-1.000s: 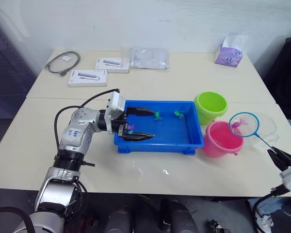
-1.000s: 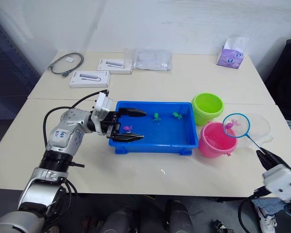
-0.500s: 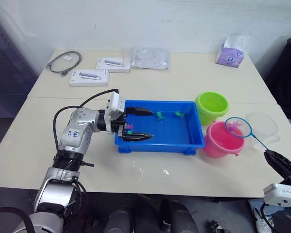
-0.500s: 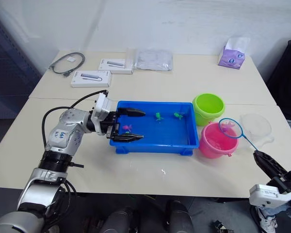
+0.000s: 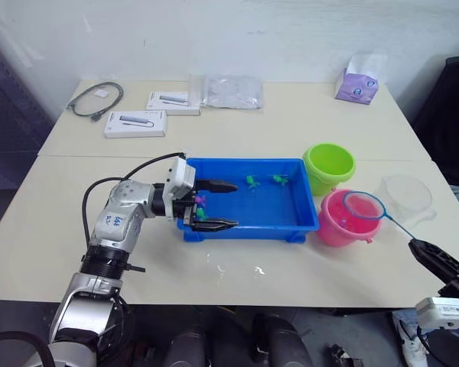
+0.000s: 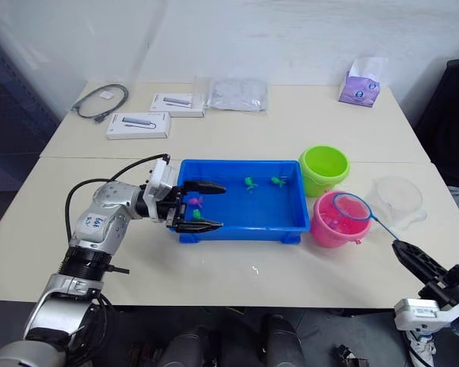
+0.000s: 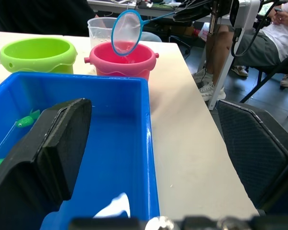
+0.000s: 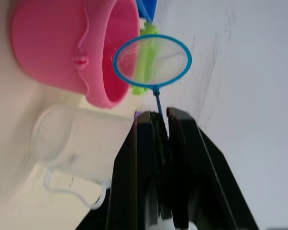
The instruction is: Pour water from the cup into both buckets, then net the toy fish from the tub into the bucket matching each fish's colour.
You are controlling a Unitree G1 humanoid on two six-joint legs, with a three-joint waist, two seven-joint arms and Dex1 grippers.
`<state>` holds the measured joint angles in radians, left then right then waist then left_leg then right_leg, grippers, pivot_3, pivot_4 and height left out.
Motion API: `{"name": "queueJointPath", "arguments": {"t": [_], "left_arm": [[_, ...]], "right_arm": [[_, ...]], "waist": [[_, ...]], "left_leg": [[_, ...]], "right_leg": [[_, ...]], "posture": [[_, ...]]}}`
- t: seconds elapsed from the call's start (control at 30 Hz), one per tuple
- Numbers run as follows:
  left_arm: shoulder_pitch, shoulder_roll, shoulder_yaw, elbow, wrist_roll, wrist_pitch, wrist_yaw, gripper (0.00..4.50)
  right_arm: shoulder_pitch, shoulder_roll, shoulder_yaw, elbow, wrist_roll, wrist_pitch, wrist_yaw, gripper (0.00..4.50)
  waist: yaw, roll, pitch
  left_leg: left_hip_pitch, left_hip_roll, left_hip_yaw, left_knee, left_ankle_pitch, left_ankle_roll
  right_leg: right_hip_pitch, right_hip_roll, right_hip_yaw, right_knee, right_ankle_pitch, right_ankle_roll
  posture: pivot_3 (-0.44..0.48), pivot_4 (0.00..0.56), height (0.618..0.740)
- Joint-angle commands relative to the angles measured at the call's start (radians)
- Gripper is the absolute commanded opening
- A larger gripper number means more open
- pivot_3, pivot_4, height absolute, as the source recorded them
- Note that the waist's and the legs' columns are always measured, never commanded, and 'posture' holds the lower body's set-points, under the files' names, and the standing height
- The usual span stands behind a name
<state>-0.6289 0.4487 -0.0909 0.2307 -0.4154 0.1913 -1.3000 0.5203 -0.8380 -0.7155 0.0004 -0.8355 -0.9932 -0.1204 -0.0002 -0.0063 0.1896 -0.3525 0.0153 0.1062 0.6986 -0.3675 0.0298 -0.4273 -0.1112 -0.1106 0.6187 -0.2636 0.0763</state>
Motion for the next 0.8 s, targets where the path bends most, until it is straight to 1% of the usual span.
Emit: {"name": "queueJointPath", "arguments": {"t": [0.03,0.07,0.13,0.2,0.23,0.3,0.4,0.43,0.5,0.6,0.67,0.73,0.8], "left_arm": [[0.003,0.022,0.018,-0.040,0.000,-0.002,0.006,4.45],[0.004,0.029,0.022,-0.035,0.002,-0.003,0.008,4.45],[0.006,0.047,0.037,-0.015,0.007,-0.010,0.017,4.45],[0.010,0.064,0.046,0.000,0.012,-0.016,0.023,4.45],[0.017,0.082,0.059,0.014,0.015,-0.021,0.026,4.45],[0.035,0.112,0.082,0.023,0.017,-0.021,0.033,4.45],[0.064,0.161,0.117,0.022,0.017,-0.019,0.048,4.45],[0.074,0.175,0.130,0.021,0.018,-0.019,0.054,4.45],[0.090,0.199,0.153,0.018,0.018,-0.014,0.074,4.45],[0.125,0.239,0.190,0.003,0.028,-0.003,0.120,4.45],[0.145,0.256,0.201,-0.013,0.028,0.011,0.136,4.45],[0.174,0.280,0.217,-0.041,0.026,0.033,0.155,4.45],[0.192,0.299,0.229,-0.059,0.028,0.042,0.170,4.45]], "right_arm": [[0.012,-0.012,-0.042,0.010,0.112,0.019,-0.012,0.00],[0.012,-0.019,-0.018,0.011,0.193,0.018,0.014,0.00],[0.017,-0.049,0.085,-0.021,0.444,0.048,0.117,0.00],[0.019,-0.079,0.160,-0.063,0.613,0.089,0.208,0.00],[0.006,-0.094,0.230,-0.129,0.764,0.167,0.272,0.00],[-0.037,-0.126,0.342,-0.251,1.012,0.325,0.381,0.00],[-0.139,-0.159,0.461,-0.383,1.245,0.580,0.508,0.00],[-0.174,-0.167,0.493,-0.414,1.298,0.671,0.537,0.00],[-0.261,-0.170,0.547,-0.460,1.335,0.805,0.574,0.00],[-0.461,-0.146,0.690,-0.519,1.430,1.065,0.614,0.00],[-0.560,-0.124,0.748,-0.525,1.440,1.184,0.629,0.00],[-0.699,-0.069,0.824,-0.490,1.432,1.331,0.618,0.00],[-0.800,-0.014,0.874,-0.444,1.392,1.407,0.613,0.00]], "waist": [[-0.001,0.000,0.000],[-0.002,0.000,0.000],[-0.004,0.000,0.000],[-0.008,0.000,0.000],[-0.008,0.000,0.000],[-0.015,0.000,0.000],[-0.021,0.000,0.000],[-0.019,0.000,0.000],[-0.010,0.000,0.000],[-0.001,-0.001,0.000],[0.001,-0.001,0.000],[0.005,-0.001,0.000],[0.000,-0.001,0.000]], "left_leg": [[0.000,0.000,0.000,0.000,0.000,0.000],[0.000,0.000,0.000,0.000,0.000,0.000],[0.001,0.000,0.000,0.000,0.000,0.000],[0.001,0.001,0.000,0.000,0.000,0.000],[0.002,0.001,0.000,0.000,0.000,0.000],[0.002,0.002,0.000,0.000,0.000,0.000],[0.002,0.003,-0.001,0.000,0.000,0.000],[0.002,0.002,-0.001,0.001,0.000,0.000],[0.001,0.003,-0.003,0.001,0.000,0.000],[0.000,0.002,-0.003,0.002,0.000,0.001],[-0.001,0.002,-0.004,0.002,0.000,0.001],[-0.002,0.002,-0.005,0.002,0.000,0.001],[-0.003,0.001,-0.005,0.002,0.000,0.001]], "right_leg": [[0.000,0.000,0.000,0.000,0.000,0.000],[0.000,0.000,0.000,0.000,0.000,0.000],[0.000,-0.001,0.000,0.000,0.000,0.000],[0.001,-0.001,0.001,0.000,0.000,0.000],[0.001,-0.001,0.001,0.000,0.000,0.000],[0.001,-0.001,0.001,0.001,0.000,0.000],[0.001,-0.002,0.000,0.002,0.000,-0.001],[0.001,-0.002,0.000,0.003,0.000,-0.001],[0.001,-0.003,-0.002,0.002,0.000,-0.001],[0.000,-0.004,-0.003,0.001,0.000,-0.001],[-0.001,-0.005,-0.004,0.001,0.000,-0.001],[-0.001,-0.005,-0.006,0.001,0.000,-0.002],[-0.001,-0.006,-0.007,0.000,0.000,-0.002]], "posture": [[0.000,0.150,0.740],[0.000,0.150,0.740],[0.000,0.150,0.740],[0.000,0.150,0.740],[0.000,0.150,0.740],[0.000,0.150,0.740],[0.000,0.150,0.740],[0.000,0.150,0.740],[0.000,0.150,0.740],[0.000,0.150,0.740],[0.000,0.150,0.740],[0.000,0.150,0.740],[0.000,0.150,0.740]]}}
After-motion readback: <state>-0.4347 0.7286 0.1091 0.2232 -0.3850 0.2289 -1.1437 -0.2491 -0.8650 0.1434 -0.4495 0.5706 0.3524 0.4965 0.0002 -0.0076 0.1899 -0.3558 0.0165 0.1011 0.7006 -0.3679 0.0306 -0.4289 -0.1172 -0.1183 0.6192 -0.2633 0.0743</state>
